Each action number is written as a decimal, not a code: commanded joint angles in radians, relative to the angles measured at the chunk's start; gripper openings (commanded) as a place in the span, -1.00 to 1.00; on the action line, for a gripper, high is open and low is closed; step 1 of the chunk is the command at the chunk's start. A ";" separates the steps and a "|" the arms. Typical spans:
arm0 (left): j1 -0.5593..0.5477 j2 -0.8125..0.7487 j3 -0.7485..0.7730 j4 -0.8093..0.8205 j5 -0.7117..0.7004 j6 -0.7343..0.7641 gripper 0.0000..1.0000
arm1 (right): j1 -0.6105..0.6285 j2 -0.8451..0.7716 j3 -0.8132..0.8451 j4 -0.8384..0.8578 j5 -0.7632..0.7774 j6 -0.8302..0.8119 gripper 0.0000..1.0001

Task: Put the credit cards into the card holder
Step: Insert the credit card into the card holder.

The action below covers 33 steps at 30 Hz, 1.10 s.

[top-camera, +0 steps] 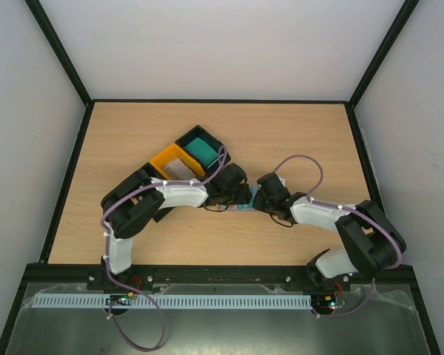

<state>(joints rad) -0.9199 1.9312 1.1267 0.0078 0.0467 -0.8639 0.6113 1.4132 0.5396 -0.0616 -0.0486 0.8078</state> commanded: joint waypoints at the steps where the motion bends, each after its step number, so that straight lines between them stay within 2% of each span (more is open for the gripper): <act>1: 0.005 0.068 0.020 -0.080 0.055 -0.019 0.11 | 0.007 0.030 0.002 -0.038 0.019 0.004 -0.53; 9: 0.024 0.085 0.011 0.027 0.137 -0.013 0.07 | 0.007 0.011 -0.020 0.010 -0.008 0.021 -0.47; 15: 0.054 0.061 -0.034 0.121 0.284 -0.017 0.06 | 0.007 -0.040 -0.002 -0.009 0.018 0.013 -0.37; 23: 0.065 -0.107 -0.027 -0.004 0.207 0.119 0.16 | 0.007 -0.068 0.066 -0.103 0.119 -0.008 -0.10; 30: 0.070 -0.173 -0.010 -0.208 -0.052 0.236 0.27 | 0.007 -0.051 0.072 -0.086 0.101 0.007 -0.04; 33: 0.074 -0.167 -0.021 -0.242 -0.096 0.269 0.32 | 0.007 -0.050 0.071 -0.068 0.086 0.014 -0.04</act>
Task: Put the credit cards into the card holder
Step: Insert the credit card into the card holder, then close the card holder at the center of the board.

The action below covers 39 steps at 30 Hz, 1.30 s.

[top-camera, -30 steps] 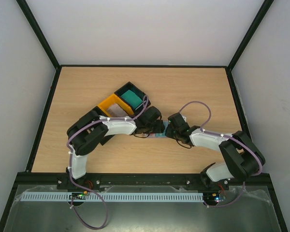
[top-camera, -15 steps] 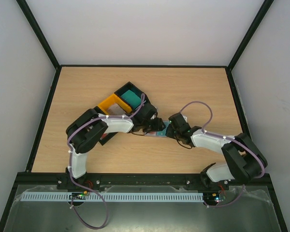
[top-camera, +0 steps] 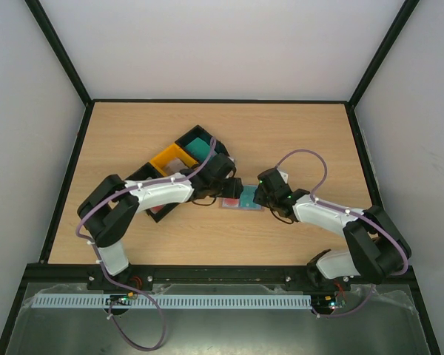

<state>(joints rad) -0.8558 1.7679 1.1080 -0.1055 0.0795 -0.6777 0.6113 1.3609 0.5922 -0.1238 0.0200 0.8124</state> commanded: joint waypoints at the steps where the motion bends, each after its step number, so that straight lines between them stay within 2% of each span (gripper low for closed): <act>1: 0.015 0.005 -0.009 -0.130 -0.121 0.088 0.33 | 0.007 0.003 0.018 -0.004 0.016 0.011 -0.03; 10: 0.038 0.074 -0.036 -0.119 -0.130 0.099 0.33 | 0.006 0.005 -0.011 0.016 -0.020 0.019 -0.03; 12: 0.040 0.084 -0.036 -0.115 -0.137 0.101 0.23 | 0.007 0.001 -0.013 0.018 -0.020 0.021 -0.03; 17: 0.043 0.079 -0.033 -0.111 -0.175 0.112 -0.21 | 0.007 -0.013 -0.017 0.022 -0.017 0.026 -0.03; 24: 0.042 0.056 -0.013 -0.116 -0.279 0.156 -0.46 | 0.007 -0.010 -0.019 0.026 -0.022 0.024 -0.03; 30: 0.041 0.028 -0.003 -0.119 -0.306 0.182 -0.94 | 0.007 -0.021 -0.022 0.026 -0.022 0.025 -0.03; 35: 0.045 -0.038 0.012 -0.167 -0.319 0.209 -0.95 | 0.007 -0.029 -0.025 0.038 -0.057 0.025 -0.03; 39: 0.057 -0.097 0.014 -0.174 -0.259 0.245 -0.95 | 0.006 -0.046 -0.062 0.102 -0.118 0.034 0.03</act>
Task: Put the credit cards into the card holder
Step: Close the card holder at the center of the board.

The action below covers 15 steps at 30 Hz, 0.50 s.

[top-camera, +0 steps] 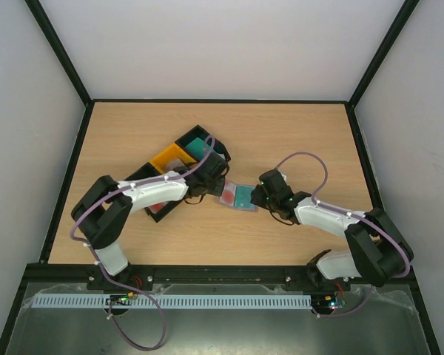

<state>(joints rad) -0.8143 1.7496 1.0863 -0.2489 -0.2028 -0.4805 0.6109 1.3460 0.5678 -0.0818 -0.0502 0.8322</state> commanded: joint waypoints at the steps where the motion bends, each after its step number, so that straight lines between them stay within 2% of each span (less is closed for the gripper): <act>1: 0.021 -0.085 0.043 -0.034 0.049 0.056 -0.95 | 0.007 -0.028 -0.043 0.076 -0.066 0.015 0.05; 6: 0.026 -0.092 0.083 -0.037 0.189 0.075 -0.95 | 0.007 -0.006 -0.086 0.161 -0.130 0.045 0.10; 11: 0.026 -0.069 0.085 0.034 0.399 0.048 -0.91 | 0.007 0.013 -0.138 0.260 -0.155 0.096 0.14; 15: 0.022 -0.029 0.078 0.082 0.506 0.009 -0.89 | 0.007 0.012 -0.168 0.304 -0.143 0.128 0.14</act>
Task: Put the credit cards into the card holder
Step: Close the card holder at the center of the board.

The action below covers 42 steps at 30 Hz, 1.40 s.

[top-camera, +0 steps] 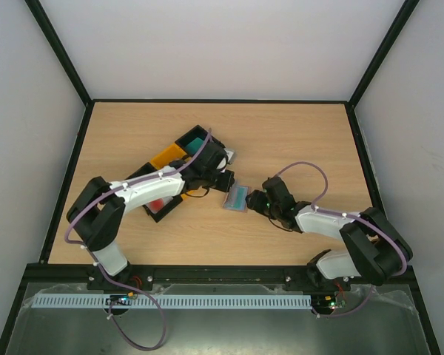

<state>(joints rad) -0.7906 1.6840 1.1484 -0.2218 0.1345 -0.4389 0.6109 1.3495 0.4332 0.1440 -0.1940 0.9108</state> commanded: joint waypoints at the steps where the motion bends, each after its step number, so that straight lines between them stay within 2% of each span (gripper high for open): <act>1: -0.006 0.049 0.014 0.066 0.190 -0.039 -0.88 | 0.007 0.007 -0.040 0.084 0.009 0.054 0.14; 6: -0.025 0.105 -0.004 0.144 0.290 -0.075 -0.81 | 0.007 -0.049 -0.067 0.032 0.129 0.103 0.13; 12: -0.038 0.190 0.008 0.215 0.371 -0.132 -0.69 | 0.007 -0.211 -0.090 -0.078 0.263 0.139 0.14; 16: -0.051 0.249 0.039 0.250 0.379 -0.170 -0.56 | 0.007 -0.294 -0.098 -0.143 0.317 0.160 0.15; 19: -0.062 0.282 0.032 0.279 0.327 -0.181 -0.52 | 0.007 -0.346 -0.110 -0.153 0.322 0.163 0.15; 22: -0.067 0.284 0.027 0.275 0.328 -0.167 -0.29 | 0.007 -0.371 -0.097 -0.177 0.311 0.154 0.17; 27: -0.067 0.189 0.022 0.249 0.355 -0.133 0.12 | 0.007 -0.373 -0.068 -0.199 0.277 0.135 0.20; 31: -0.068 0.092 0.012 0.205 0.375 -0.107 0.31 | 0.007 -0.357 -0.037 -0.217 0.247 0.104 0.21; 34: -0.061 0.036 -0.008 0.174 0.324 -0.083 0.37 | 0.007 -0.341 -0.020 -0.211 0.227 0.064 0.23; 36: -0.049 0.014 -0.019 0.137 0.236 -0.073 0.41 | 0.007 -0.323 -0.010 -0.204 0.210 0.037 0.26; 39: -0.023 0.002 -0.031 0.063 0.065 -0.081 0.63 | 0.007 -0.279 0.016 -0.196 0.167 -0.001 0.33; 42: 0.007 0.017 -0.057 0.049 0.031 -0.086 0.64 | 0.007 -0.212 0.048 -0.178 0.113 -0.042 0.36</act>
<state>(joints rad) -0.8280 1.6836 1.1404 -0.0727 0.3077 -0.5308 0.6147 1.0698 0.4259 -0.0402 -0.0147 0.9455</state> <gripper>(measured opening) 0.822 0.669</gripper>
